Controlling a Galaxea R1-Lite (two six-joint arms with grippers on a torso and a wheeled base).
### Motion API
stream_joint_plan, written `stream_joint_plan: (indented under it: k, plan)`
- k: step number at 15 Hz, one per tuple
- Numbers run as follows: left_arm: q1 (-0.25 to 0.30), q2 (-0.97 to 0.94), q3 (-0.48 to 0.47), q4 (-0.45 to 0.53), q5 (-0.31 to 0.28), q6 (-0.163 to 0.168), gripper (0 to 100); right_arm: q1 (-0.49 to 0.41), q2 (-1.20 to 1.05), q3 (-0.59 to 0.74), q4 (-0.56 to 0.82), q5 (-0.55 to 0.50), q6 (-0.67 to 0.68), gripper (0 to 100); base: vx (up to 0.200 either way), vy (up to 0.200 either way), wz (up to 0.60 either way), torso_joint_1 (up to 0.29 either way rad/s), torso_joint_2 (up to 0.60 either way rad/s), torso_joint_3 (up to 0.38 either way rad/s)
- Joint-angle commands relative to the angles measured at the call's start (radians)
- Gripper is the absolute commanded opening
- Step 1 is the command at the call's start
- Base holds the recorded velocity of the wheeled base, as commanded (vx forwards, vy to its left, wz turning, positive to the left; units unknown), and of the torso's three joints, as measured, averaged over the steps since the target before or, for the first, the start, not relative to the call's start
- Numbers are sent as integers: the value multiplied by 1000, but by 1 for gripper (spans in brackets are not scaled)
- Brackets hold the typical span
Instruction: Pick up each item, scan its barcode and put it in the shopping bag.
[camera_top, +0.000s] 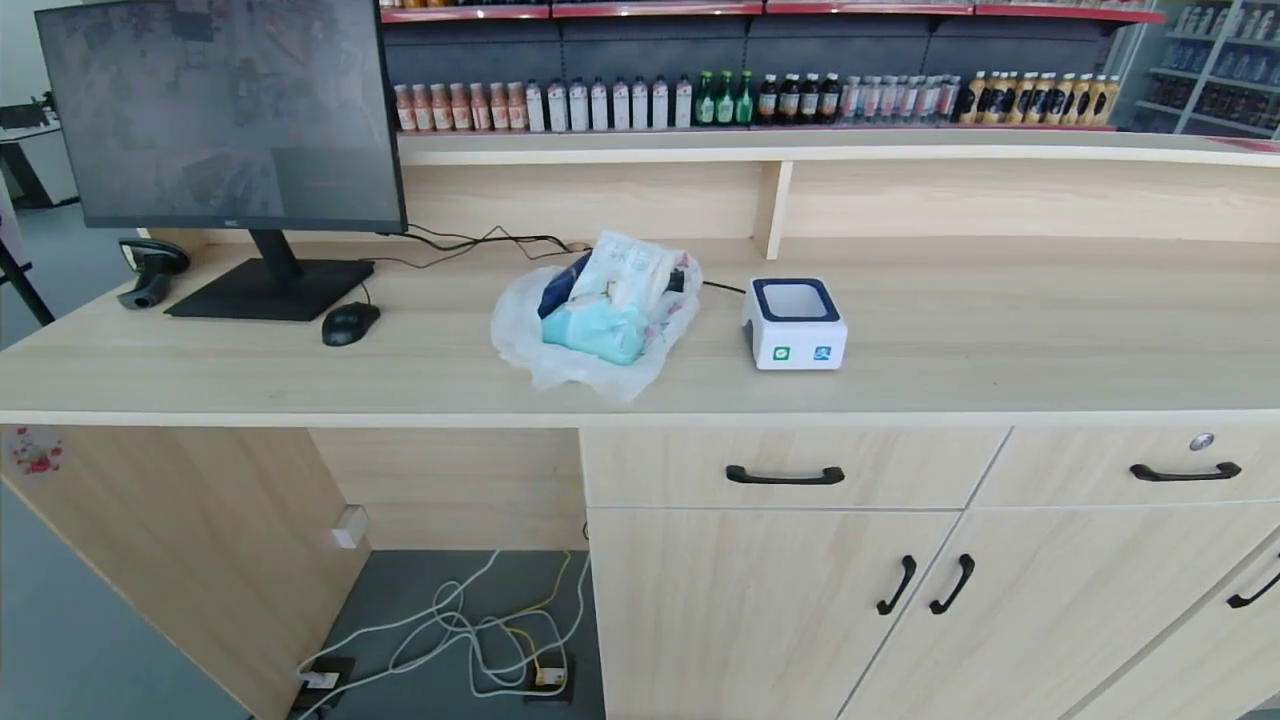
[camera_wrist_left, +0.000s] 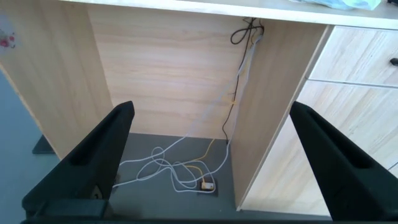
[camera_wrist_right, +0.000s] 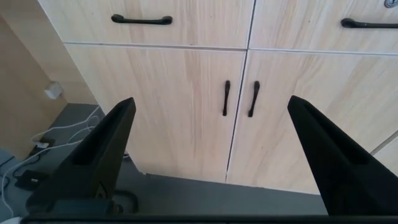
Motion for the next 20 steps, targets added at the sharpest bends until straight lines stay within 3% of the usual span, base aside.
stream_joint_plan:
  k: [1, 4, 8, 20]
  plan:
    - [0, 0, 0, -1, 0, 0, 100, 0, 5, 0, 0, 0, -1, 100, 0, -200, 0, 2, -2, -2]
    - [0, 0, 0, 1, 0, 0, 100, 0, 3, 0, 0, 0, -4, 100, 0, -200, 0, 4, 2, 9]
    - [0, 0, 0, 1, 0, 0, 100, 0, 3, 0, 0, 0, 2, 100, 0, 0, 0, 0, 0, 0]
    - [0, 0, 0, -1, 0, 0, 100, 0, 5, 0, 0, 0, -15, 100, -183, 0, 0, 2, 2, 2]
